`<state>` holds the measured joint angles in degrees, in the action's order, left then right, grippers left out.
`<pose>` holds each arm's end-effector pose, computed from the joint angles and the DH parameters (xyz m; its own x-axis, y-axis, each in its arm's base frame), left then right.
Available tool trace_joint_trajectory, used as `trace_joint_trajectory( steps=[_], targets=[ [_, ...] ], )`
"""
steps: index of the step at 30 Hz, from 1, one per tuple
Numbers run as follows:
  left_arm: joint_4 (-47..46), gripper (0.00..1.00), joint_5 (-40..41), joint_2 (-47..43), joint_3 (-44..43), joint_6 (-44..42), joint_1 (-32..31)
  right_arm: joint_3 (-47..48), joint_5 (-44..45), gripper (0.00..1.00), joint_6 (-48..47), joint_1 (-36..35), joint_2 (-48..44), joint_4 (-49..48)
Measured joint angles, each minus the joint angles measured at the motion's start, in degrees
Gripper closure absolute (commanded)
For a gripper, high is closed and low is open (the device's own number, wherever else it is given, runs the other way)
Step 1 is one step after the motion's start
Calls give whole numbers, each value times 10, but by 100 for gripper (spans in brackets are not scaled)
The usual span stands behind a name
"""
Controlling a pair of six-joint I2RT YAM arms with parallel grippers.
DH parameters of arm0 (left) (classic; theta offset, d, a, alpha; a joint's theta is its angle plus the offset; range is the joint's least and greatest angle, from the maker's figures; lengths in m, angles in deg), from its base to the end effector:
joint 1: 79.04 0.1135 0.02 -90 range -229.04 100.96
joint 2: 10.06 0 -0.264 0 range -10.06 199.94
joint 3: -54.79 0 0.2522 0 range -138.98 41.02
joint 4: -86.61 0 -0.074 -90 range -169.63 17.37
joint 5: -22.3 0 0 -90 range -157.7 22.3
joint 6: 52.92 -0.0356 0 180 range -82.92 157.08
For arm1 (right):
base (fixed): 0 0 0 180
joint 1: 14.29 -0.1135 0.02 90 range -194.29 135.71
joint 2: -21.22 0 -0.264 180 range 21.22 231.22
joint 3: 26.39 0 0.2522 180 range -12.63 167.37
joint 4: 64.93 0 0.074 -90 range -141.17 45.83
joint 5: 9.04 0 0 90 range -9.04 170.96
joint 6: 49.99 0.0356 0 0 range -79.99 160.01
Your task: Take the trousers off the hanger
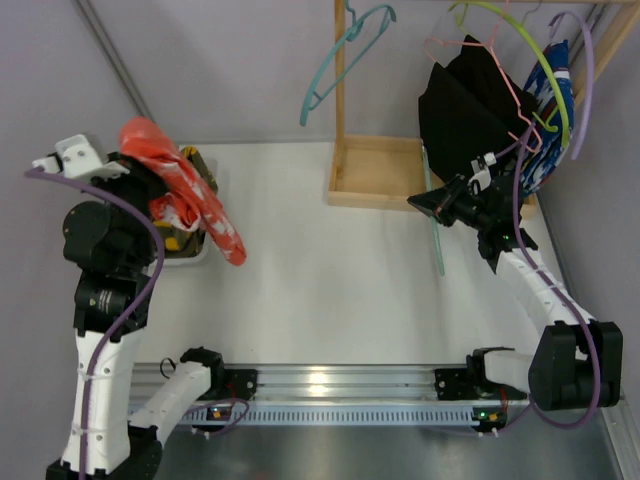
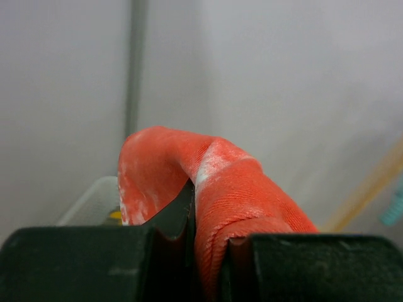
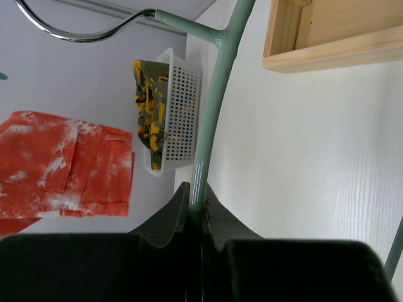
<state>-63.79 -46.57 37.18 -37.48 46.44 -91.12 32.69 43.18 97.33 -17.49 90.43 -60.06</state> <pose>0.1223 -0.0131 0.5143 0.2802 -0.2151 -0.9355 -0.1004 0.9627 -0.2514 0.2716 0.0370 0.2895 -0.6740 0.6286 -0.3881 -0.1253 0.4204 0.8986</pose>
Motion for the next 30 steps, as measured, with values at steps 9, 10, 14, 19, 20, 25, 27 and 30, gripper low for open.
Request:
trace_joint_trajectory(
  steps=[9, 10, 14, 19, 20, 25, 27, 30],
  targets=[
    [0, 100, 119, -71, 3, -15, 165, 2, -3, 100, -6, 0, 0, 7],
    [-2, 100, 135, -71, 3, -22, 171, 4, -3, 100, -7, 0, 0, 10],
    [-18, 100, 197, -56, 17, -61, 177, 9, -7, 100, -8, 0, -1, 17],
    [-76, 100, 244, -2, 52, -113, 177, 10, -10, 100, -8, 0, -2, 18],
    [-97, 100, 245, 6, 65, -125, 177, 13, -10, 100, -9, 0, -2, 22],
    [-217, 100, 240, 73, 147, -189, 177, 17, -10, 100, -7, 0, -6, 23],
    [-268, 100, 234, 109, 173, -209, 177, 17, -11, 100, -7, 0, -9, 23],
    [-334, 100, 223, 176, 189, -219, 179, 18, -12, 100, -7, 0, -17, 25]
  ],
)
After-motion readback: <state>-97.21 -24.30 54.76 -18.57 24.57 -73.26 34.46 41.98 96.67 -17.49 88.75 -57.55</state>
